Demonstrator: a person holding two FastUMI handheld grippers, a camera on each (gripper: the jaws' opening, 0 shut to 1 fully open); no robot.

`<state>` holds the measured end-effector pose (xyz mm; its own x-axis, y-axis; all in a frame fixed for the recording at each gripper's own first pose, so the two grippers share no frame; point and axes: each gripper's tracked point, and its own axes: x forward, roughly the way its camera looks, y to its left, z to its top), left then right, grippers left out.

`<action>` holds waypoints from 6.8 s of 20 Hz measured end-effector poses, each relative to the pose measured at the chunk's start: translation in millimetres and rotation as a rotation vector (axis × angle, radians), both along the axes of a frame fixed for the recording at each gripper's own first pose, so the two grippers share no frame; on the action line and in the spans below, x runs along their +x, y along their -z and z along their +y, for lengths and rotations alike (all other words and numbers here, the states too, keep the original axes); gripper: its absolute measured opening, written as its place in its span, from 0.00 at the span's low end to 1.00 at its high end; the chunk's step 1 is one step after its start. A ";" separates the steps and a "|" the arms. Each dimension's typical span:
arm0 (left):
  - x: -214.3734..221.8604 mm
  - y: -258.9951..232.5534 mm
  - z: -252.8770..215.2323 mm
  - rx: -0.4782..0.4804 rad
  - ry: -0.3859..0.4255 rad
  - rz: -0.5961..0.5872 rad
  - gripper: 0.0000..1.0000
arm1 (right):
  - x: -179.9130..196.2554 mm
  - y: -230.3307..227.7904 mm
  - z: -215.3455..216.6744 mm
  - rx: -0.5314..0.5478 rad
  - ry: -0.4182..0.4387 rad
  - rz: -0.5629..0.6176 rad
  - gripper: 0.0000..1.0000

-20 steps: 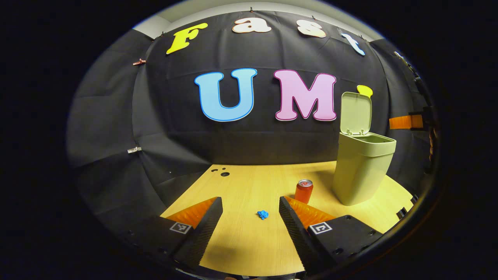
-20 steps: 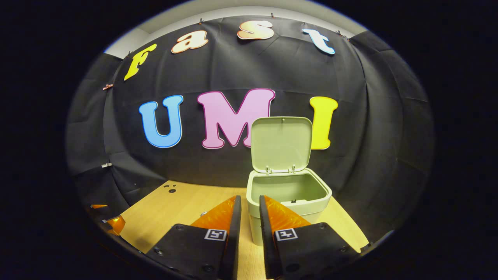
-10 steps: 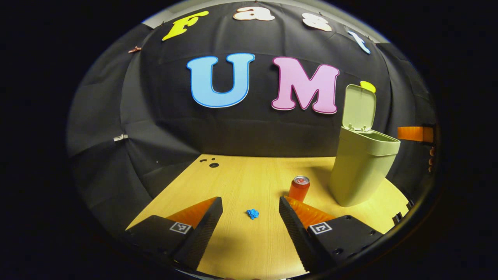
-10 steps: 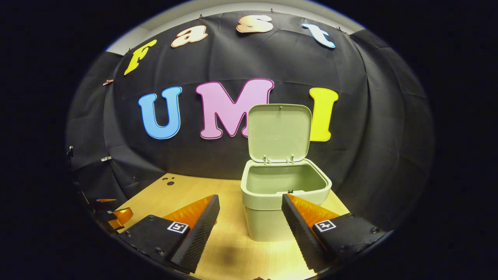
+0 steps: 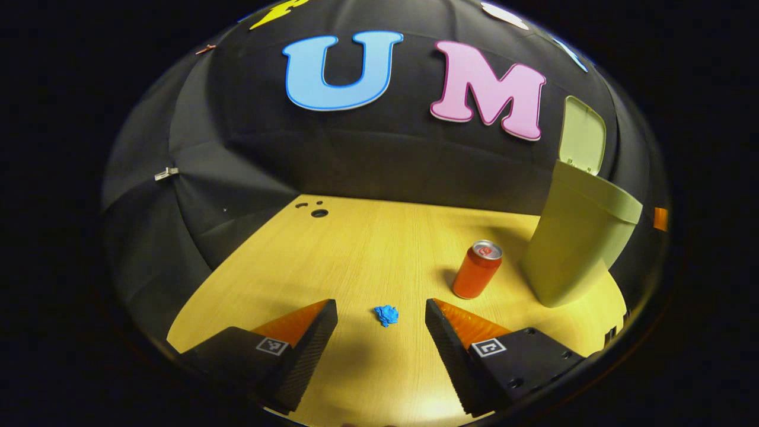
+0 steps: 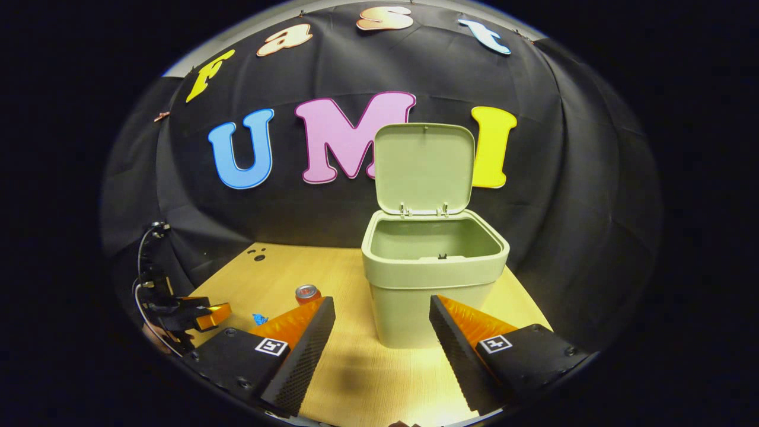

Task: Press the lid of the desktop garbage bin to open it, pick up the crumpled paper on the desktop and throw it into the bin, then pick up the pop can on the desktop and drop it into the bin, and finally close the garbage bin lid.

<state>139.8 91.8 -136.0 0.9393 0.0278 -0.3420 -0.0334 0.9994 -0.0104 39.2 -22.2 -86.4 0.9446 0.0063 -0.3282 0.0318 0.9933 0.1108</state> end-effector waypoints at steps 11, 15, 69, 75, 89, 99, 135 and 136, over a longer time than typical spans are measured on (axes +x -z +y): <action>68.6 86.8 1.5 -0.008 -0.068 0.161 0.96 | -6.1 33.9 13.8 -0.014 -0.047 0.122 1.00; 83.6 100.6 1.3 0.018 -0.066 0.186 0.96 | 1.8 40.0 15.4 -0.030 -0.065 0.138 1.00; 66.9 -174.3 -210.3 0.019 0.426 -0.298 0.27 | 4.7 48.9 -4.2 0.036 -0.053 0.066 0.98; 53.3 -191.1 -280.9 0.005 0.570 -0.317 0.24 | -1.3 51.6 -22.9 0.045 -0.027 0.066 0.98; 43.8 -180.4 -385.6 -0.045 0.773 -0.267 0.27 | -1.3 60.6 -55.1 0.055 0.005 0.089 0.99; 50.6 -172.7 -404.5 -0.047 0.804 -0.249 0.37 | 3.7 68.7 -66.5 0.060 0.020 0.114 0.99; -37.3 -117.4 -71.4 -0.014 0.061 -0.209 0.96 | 31.9 109.3 67.7 0.005 -0.327 0.180 0.99; -41.7 -113.4 -62.5 -0.018 0.041 -0.201 0.96 | 35.0 112.1 76.1 0.003 -0.339 0.182 0.99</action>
